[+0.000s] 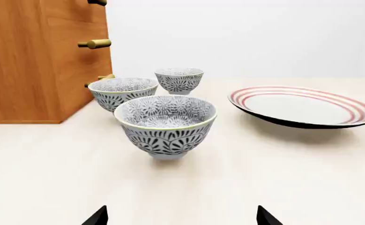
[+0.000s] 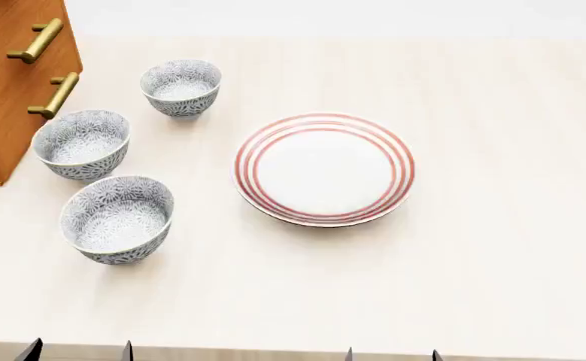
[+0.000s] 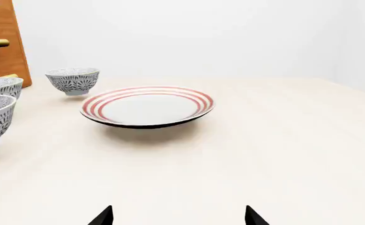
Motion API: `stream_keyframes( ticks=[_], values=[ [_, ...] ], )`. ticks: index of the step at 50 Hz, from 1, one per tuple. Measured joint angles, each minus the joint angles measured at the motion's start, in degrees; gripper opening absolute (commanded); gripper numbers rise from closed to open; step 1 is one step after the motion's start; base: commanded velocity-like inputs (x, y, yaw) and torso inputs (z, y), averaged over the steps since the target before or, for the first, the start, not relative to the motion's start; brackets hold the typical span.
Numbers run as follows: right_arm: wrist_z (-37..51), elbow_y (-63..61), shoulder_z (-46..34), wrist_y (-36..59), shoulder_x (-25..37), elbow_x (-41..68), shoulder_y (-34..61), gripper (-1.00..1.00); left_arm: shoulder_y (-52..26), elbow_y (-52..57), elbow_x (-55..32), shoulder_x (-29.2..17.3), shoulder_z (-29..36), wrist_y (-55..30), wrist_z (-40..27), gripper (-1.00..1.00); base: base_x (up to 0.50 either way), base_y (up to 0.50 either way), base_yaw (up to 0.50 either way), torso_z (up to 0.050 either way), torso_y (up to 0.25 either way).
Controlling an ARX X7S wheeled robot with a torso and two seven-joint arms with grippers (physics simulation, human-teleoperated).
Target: Put the bowl at the front on the plate.
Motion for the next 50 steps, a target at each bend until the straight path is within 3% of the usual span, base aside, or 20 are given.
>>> stream_keyframes(
  ticks=[23,50],
  values=[
    [3.4,-2.4,-2.2,3.6,2.2,4.3,0.1,1.00,-0.6,2.6,-5.1,-2.8,2.3,-5.2,-2.6,1.00,0.00,0.00,0.00,0.000,0.000],
    [9.0,-24.5,-1.5,28.9,7.5,13.0,6.6,1.00,-9.4,21.0,-10.3,-6.9,4.5,-32.3,-5.7,1.00,0.00,0.00,0.00,0.000,0.000]
  ],
)
